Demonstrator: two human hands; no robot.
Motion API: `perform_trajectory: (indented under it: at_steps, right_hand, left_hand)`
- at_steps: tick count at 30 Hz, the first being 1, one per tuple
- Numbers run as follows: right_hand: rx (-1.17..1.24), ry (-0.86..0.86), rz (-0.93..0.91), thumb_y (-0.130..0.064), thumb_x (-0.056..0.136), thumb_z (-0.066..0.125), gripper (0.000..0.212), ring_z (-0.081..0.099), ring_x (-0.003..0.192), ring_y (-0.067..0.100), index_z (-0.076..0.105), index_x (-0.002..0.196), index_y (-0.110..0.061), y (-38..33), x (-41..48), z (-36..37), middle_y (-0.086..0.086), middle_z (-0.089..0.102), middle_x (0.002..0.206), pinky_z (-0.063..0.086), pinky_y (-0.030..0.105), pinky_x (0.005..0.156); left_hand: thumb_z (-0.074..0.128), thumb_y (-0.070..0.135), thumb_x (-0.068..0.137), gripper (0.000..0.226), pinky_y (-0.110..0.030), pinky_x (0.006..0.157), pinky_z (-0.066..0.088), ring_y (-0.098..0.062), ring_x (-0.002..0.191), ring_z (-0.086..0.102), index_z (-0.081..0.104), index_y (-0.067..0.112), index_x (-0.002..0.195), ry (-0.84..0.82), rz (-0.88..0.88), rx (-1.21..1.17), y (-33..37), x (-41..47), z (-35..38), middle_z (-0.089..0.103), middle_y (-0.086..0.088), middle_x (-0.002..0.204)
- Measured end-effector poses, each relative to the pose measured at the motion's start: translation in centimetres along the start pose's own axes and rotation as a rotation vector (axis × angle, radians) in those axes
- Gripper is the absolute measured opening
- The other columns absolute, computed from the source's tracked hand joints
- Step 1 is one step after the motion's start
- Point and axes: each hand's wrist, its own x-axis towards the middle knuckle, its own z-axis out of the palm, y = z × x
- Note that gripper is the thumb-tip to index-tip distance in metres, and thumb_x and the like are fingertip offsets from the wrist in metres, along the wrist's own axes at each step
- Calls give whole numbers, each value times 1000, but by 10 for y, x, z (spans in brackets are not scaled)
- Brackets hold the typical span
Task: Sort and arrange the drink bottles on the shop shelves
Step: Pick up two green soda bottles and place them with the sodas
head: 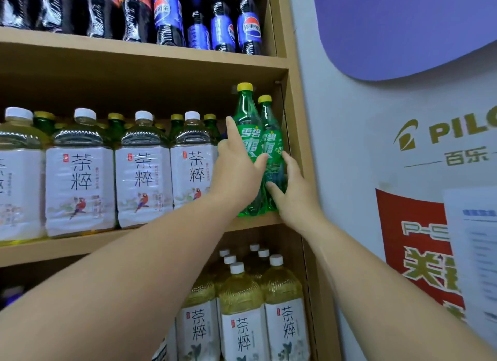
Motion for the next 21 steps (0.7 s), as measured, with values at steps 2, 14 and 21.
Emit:
perform_trajectory:
  at_steps: [2, 14, 21]
  right_hand:
    - [-11, 2, -4, -27, 99, 63, 77, 58, 120, 21, 16, 158, -42, 1, -3, -2, 3, 58, 141, 48, 29, 90]
    - [29, -21, 30, -21, 101, 61, 78, 55, 118, 15, 14, 158, -42, 1, -6, -3, 0, 53, 146, 46, 28, 90]
    - [-63, -30, 8, -25, 101, 56, 71, 55, 127, 22, 16, 159, -38, 3, -5, 1, 4, 52, 148, 49, 41, 104]
  left_hand:
    - [62, 38, 99, 98, -37, 87, 49, -23, 111, 55, -13, 24, 161, 23, 41, 37, 0, -2, -1, 43, -11, 139]
    - [54, 46, 101, 90, -43, 83, 55, -28, 104, 59, -13, 35, 160, 21, 122, 192, -16, -28, 7, 43, -12, 138]
    - [52, 45, 102, 87, -33, 72, 42, -27, 100, 59, -9, 27, 162, -13, 28, 275, -23, -19, 17, 42, -17, 139]
